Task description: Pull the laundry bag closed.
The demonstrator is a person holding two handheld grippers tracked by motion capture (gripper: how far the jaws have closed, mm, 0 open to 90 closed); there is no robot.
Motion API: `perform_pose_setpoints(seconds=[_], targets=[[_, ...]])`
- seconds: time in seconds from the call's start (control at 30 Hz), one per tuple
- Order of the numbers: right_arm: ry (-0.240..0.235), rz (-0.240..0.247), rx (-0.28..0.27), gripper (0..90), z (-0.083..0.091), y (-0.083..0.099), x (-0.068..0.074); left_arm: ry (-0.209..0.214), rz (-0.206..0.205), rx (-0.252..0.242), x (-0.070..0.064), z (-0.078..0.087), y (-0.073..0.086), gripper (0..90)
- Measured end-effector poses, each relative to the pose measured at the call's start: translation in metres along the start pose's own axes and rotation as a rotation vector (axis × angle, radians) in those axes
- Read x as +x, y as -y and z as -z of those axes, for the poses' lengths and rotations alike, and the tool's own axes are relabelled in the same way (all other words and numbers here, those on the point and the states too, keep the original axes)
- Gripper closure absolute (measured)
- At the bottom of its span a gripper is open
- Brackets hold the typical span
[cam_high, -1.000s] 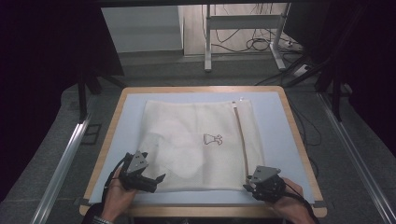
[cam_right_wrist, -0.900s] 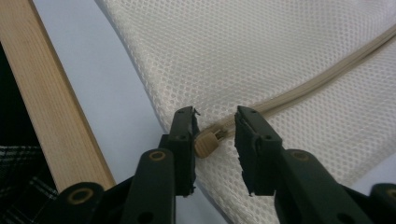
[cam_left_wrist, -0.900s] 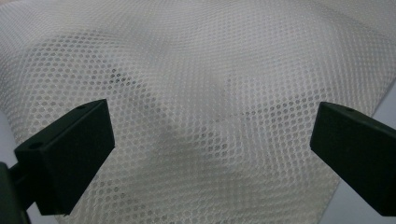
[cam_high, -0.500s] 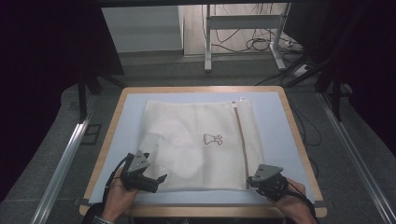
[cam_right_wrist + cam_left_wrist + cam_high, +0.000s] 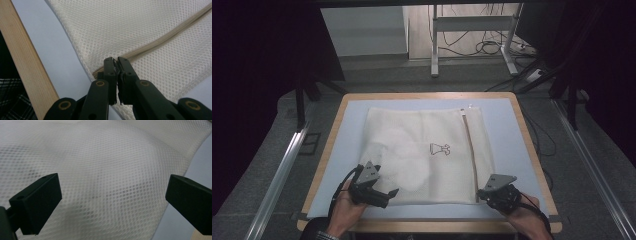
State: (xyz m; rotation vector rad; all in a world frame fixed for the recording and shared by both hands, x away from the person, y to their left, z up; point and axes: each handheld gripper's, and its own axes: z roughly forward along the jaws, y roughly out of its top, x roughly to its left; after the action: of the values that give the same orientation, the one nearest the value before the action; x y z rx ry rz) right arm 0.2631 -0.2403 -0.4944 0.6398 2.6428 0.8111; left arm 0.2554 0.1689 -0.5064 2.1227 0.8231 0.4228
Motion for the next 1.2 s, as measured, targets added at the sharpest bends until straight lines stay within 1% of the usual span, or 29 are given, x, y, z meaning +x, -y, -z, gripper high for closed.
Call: perform_pose_setpoints(seconds=[0.03,0.1,0.13,0.17,0.2,0.4,0.53,0.6,0.63,0.73,0.9,0.93,1.0,1.07,1.13,1.17,1.2], targets=[[0.002,-0.003,-0.003,83.6,0.001,0.0,0.0,-0.001,-0.005,0.003,-0.002,-0.001,-0.001,0.4],[0.007,-0.006,-0.008,82.5,0.003,0.002,-0.003,0.013,-0.007,0.0,-0.004,-0.004,-0.004,0.4],[0.006,-0.009,-0.006,82.6,0.004,0.003,-0.003,0.034,-0.003,-0.012,-0.005,-0.006,-0.006,0.4],[0.006,-0.009,-0.006,82.6,0.004,0.003,-0.003,0.034,-0.003,-0.012,-0.005,-0.006,-0.006,0.5],[0.001,-0.01,-0.002,83.0,0.004,0.003,-0.004,0.049,0.004,-0.023,-0.006,-0.008,-0.009,0.6],[-0.006,0.005,0.01,85.0,0.003,0.002,-0.001,0.091,0.016,-0.04,-0.011,-0.018,-0.017,2.2],[0.002,0.013,0.028,85.1,0.001,0.001,-0.001,0.107,0.0,-0.033,-0.016,-0.029,-0.023,3.3],[0.008,0.014,0.033,85.0,0.001,0.0,-0.001,0.11,-0.016,-0.029,-0.02,-0.035,-0.026,3.9],[0.009,0.014,0.035,85.0,0.001,0.0,-0.001,0.11,-0.016,-0.029,-0.02,-0.035,-0.026,4.3],[0.006,0.015,0.038,85.1,0.0,0.0,-0.001,0.122,-0.041,-0.024,-0.028,-0.045,-0.033,5.4],[-0.002,0.011,0.042,85.6,-0.001,-0.001,-0.001,0.141,-0.056,-0.025,-0.034,-0.053,-0.038,6.8],[0.001,0.016,0.046,85.8,-0.002,-0.001,-0.001,0.153,-0.062,-0.028,-0.037,-0.058,-0.041,7.5],[0.0,0.019,0.047,85.8,-0.002,-0.001,-0.001,0.157,-0.065,-0.03,-0.039,-0.06,-0.043,8.3],[0.003,0.019,0.05,85.8,-0.002,-0.001,0.0,0.17,-0.077,-0.032,-0.044,-0.067,-0.047,11.4],[0.002,0.02,0.05,85.8,-0.002,-0.001,-0.001,0.177,-0.082,-0.031,-0.045,-0.069,-0.048,14.6],[0.003,0.02,0.05,85.8,-0.002,-0.001,-0.001,0.195,-0.087,-0.031,-0.048,-0.074,-0.051,16.2],[0.003,0.02,0.05,85.8,-0.002,-0.001,-0.001,0.195,-0.087,-0.031,-0.048,-0.074,-0.051,18.2]])
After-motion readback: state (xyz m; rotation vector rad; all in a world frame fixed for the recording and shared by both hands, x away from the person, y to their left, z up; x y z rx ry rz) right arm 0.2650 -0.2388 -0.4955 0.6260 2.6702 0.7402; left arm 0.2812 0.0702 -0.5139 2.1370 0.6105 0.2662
